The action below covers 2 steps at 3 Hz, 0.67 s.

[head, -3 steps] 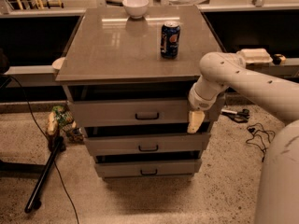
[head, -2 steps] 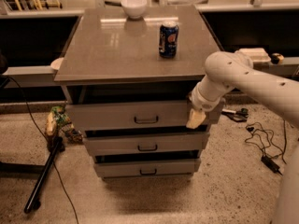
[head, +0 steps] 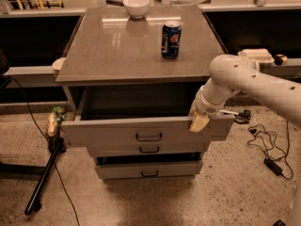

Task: Open top drawer

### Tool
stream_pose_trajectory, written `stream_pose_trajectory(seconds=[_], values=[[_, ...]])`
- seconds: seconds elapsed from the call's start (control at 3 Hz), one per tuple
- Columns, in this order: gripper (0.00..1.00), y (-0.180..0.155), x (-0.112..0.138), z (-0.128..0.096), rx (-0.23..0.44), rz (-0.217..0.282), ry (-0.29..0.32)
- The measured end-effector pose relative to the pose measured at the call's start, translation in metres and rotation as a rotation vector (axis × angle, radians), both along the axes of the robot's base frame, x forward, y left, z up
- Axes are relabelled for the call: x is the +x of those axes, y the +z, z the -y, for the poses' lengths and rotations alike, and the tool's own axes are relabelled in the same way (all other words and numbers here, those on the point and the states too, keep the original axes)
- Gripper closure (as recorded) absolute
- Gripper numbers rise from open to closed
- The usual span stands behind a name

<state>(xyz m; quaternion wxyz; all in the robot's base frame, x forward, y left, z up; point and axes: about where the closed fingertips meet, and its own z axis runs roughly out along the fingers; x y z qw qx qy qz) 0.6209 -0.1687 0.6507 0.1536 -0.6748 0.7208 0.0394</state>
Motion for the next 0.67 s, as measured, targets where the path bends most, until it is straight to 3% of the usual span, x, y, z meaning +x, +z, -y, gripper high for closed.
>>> stream_pose_trajectory(seconds=[0.33,0.67], values=[[0.85,0.0052,-0.0185,-0.0018,0.012,0.001,0.005],[0.62,0.0050,-0.0185,-0.0018,0.012,0.001,0.005]])
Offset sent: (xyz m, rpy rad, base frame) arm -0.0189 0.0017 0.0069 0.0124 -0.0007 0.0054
